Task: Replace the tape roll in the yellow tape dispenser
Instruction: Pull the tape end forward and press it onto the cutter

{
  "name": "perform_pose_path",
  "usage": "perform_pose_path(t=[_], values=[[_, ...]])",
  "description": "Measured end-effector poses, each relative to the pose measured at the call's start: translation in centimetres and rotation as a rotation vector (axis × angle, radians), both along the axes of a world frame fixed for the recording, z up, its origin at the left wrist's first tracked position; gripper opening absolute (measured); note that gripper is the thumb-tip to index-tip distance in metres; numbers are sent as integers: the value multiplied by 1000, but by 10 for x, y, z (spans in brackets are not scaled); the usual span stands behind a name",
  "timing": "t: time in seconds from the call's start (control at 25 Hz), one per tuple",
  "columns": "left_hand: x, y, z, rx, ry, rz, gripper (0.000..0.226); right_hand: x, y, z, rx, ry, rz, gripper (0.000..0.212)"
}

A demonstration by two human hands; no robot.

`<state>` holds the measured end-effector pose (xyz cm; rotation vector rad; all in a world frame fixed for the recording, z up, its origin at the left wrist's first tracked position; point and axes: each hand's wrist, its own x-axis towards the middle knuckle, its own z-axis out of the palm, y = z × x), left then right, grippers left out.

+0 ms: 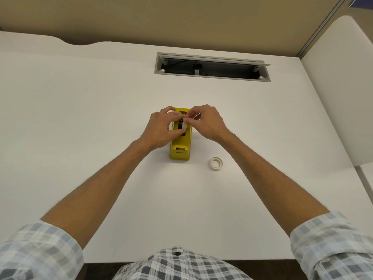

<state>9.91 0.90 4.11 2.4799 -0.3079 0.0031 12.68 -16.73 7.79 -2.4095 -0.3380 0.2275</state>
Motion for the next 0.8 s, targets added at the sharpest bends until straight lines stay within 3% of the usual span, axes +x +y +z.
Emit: perform_pose_path(t=[0.32,0.8], values=[[2,2,-3,-6,1,-3,45,-6,0,3,57,-4,59,5],[-6,-3,6,-79,-7,34,45,-5,-1,6,91,-29,57,12]])
